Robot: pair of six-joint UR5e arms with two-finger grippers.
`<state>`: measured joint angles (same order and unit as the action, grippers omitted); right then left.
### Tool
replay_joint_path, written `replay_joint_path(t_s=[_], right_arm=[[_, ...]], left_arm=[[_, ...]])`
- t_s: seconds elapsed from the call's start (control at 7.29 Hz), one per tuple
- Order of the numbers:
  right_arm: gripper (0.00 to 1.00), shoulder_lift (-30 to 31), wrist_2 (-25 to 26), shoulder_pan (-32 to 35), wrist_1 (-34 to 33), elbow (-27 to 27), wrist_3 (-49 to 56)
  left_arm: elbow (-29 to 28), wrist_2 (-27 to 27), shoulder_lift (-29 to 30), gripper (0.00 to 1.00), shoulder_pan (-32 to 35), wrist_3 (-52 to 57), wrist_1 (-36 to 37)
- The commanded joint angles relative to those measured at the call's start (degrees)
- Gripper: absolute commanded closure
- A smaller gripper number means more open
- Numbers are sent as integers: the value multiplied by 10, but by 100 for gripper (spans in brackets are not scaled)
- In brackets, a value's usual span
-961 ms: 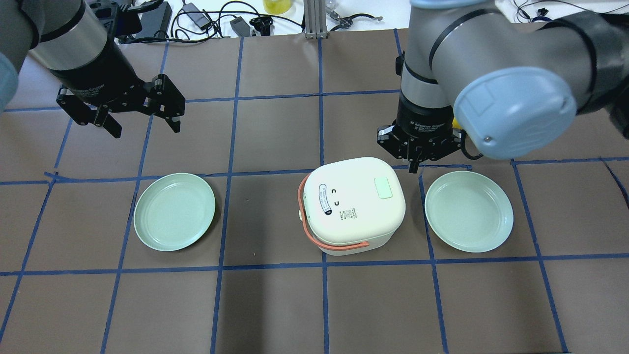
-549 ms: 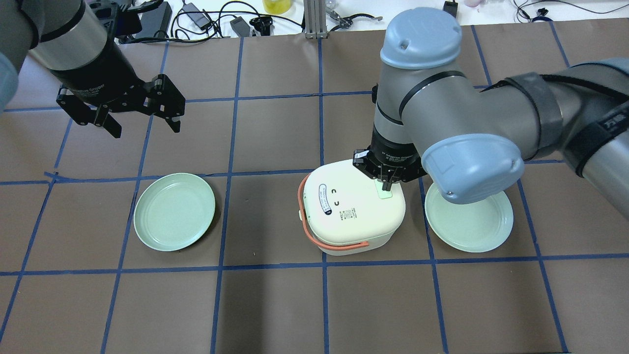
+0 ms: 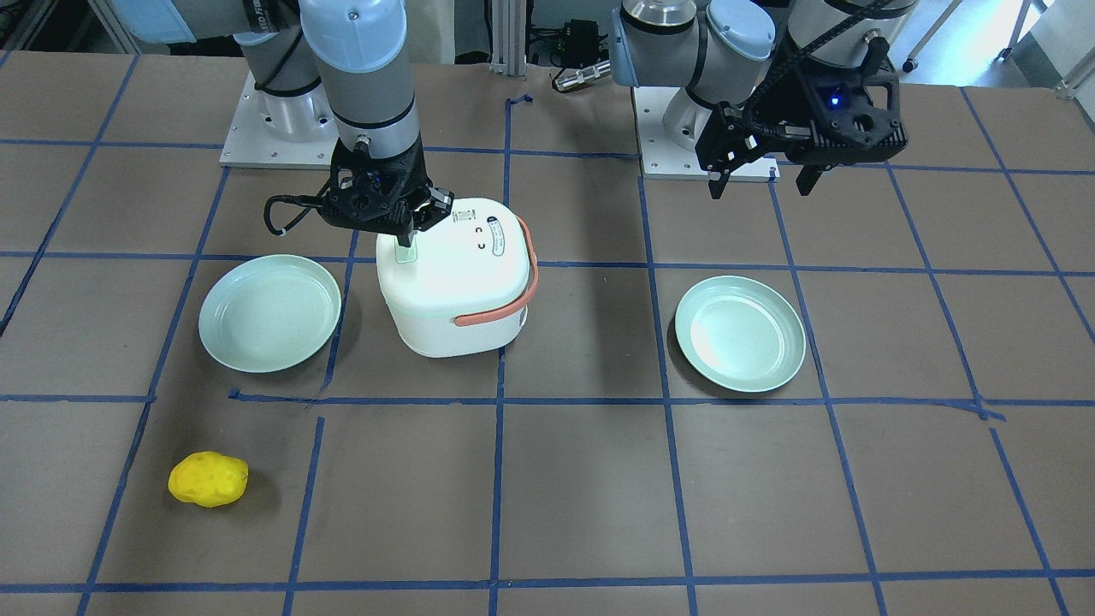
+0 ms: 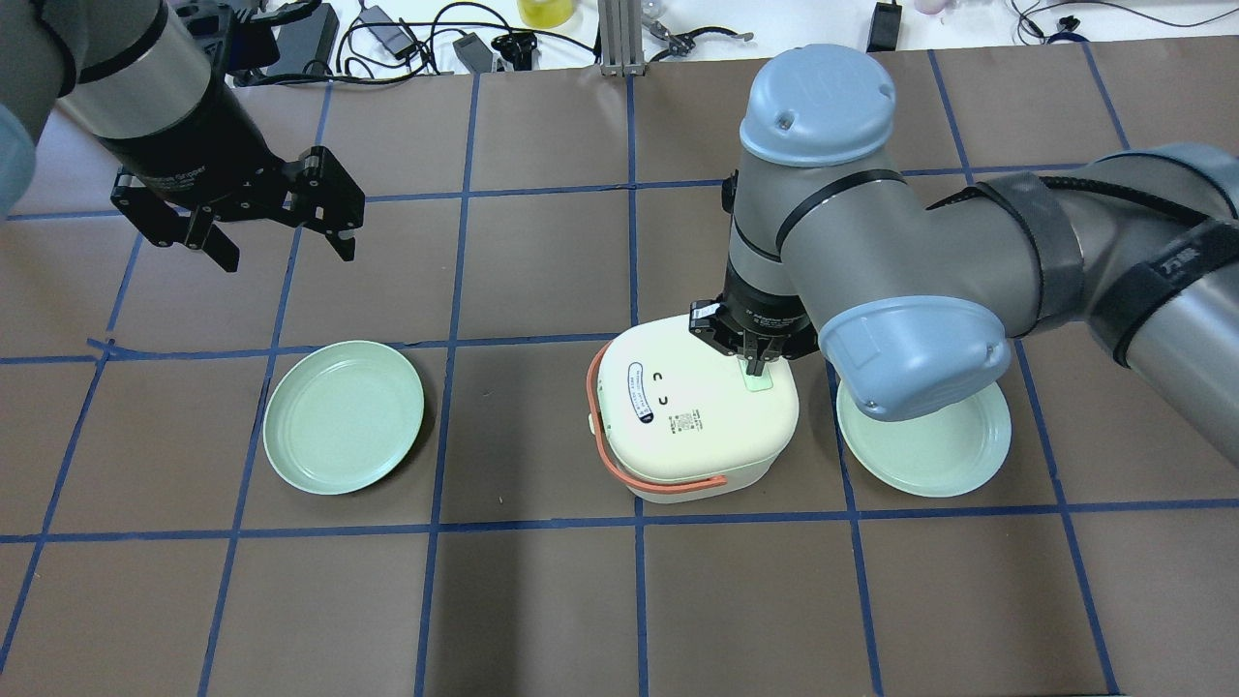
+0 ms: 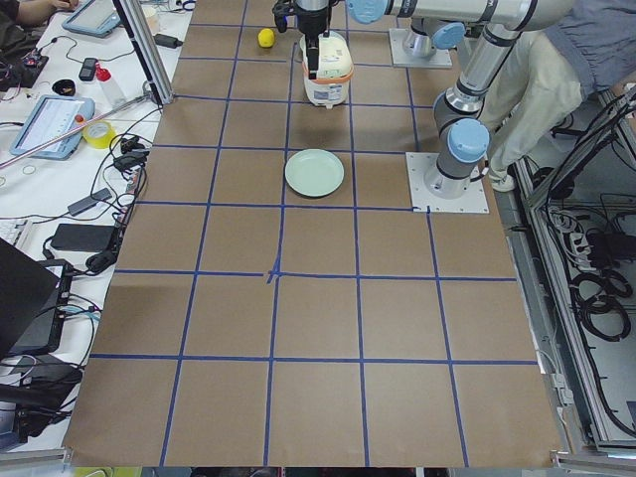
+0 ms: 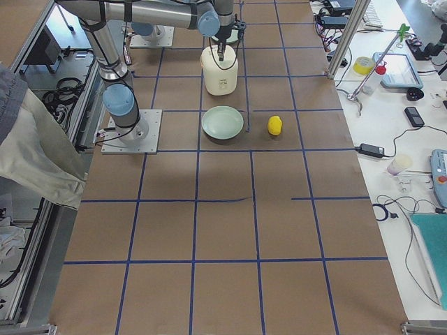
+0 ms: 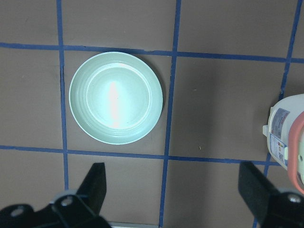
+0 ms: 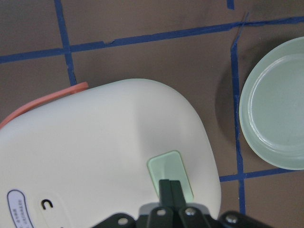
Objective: Press rice cooker button
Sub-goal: 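Press down on the green lid button with the right gripper, then raise the right gripper away from the opened rice cooker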
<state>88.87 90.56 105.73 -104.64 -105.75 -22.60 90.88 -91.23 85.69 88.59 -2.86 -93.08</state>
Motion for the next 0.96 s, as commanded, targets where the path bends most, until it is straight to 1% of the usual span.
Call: replay_joint_path(t_s=[0.0, 0.27, 0.41, 0.55, 0.69, 0.82], right_arm=[[100, -6, -1, 0, -8, -15, 2], [100, -8, 1, 0, -13, -16, 7], [76, -7, 1, 0, -14, -13, 7], [1, -6, 10, 0, -13, -3, 2], [0, -2, 10, -2, -8, 14, 6], [0, -2, 10, -7, -6, 54, 8]], left_arm=[[0, 0, 0, 0, 0, 0, 0], [0, 0, 0, 0, 0, 0, 0], [0, 0, 0, 0, 0, 0, 0], [0, 0, 0, 0, 0, 0, 0], [0, 0, 0, 0, 0, 0, 0], [0, 0, 0, 0, 0, 0, 0]])
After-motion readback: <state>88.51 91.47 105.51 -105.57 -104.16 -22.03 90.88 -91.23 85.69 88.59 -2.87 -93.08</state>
